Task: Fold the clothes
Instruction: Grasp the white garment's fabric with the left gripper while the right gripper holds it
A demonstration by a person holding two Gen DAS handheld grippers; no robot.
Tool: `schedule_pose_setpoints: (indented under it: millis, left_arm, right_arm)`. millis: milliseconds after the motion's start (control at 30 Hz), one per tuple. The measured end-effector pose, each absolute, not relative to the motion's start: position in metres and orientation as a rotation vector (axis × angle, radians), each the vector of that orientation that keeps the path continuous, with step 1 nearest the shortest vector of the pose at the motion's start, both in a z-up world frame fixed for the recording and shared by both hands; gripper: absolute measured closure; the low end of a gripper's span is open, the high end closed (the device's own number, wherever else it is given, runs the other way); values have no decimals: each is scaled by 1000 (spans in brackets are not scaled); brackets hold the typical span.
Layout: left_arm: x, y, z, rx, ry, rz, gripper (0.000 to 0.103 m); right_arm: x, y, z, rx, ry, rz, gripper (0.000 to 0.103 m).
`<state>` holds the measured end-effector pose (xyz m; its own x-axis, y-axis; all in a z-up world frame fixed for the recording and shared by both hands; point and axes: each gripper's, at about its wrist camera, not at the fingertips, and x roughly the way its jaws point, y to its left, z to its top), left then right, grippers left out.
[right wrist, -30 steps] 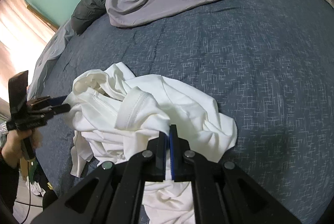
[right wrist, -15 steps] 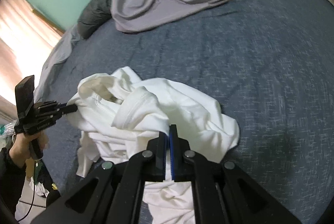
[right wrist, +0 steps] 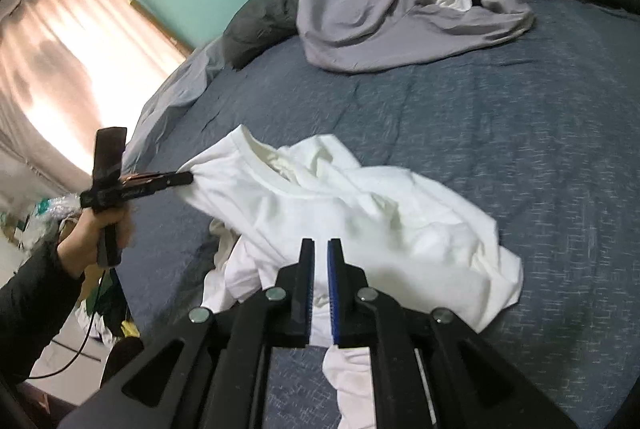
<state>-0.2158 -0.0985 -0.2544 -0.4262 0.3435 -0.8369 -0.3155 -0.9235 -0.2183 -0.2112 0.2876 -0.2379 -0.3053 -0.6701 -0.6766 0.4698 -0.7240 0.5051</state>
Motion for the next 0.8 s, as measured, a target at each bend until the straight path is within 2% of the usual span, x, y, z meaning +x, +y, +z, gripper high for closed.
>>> schedule_pose_setpoints:
  millis: [100,133,200,267,500,533,567,600,633,733,800]
  left_arm:
    - [-217,-110,-265,-1430,-68,2369,97]
    - [-217,-111,-267,-1431,-66,2368,97]
    - [-215,-112,-270,-1435,-62,2366,97]
    - [-214,-112,-272,-1436,-60,2363,97]
    - [-211,-116,-280,-1444,-63,2350,97]
    - [-210,-118,-280,-1445,-67,2348,97]
    - [-209,-120,-280,-1446,-71,2346,97]
    - [-209,-121,-280,-1446,-75,2344,97]
    - [-208,-122,-279,-1444,-78,2343,97]
    - [-206,-125,-277,-1440,-85,2339,97]
    - [-203,-125,-275,-1438,-81,2338,97]
  right_arm:
    - [-215,288,-243,1255,-263,-2122,96]
    - [-218,288,-245,1274,-265,-2151,92]
    - [-225,289,-250,1305,-282,-2186,83]
    - [-233,286,-254,1323,-282,-2211,62]
    - [-263,262,-275,1430,-284,-2190,61]
    - [-264,256,-281,1443,-264,-2176,61]
    - [-264,249,-286,1444,-226,-2163,68]
    - [-260,246,-288,1436,-208,-2153,75]
    - [-257,243,-290,1426,-191,-2143,88]
    - [-241,234,-289,1378,-141,-2125,99]
    - [-230,230,-286,1339,-100,-2126,99]
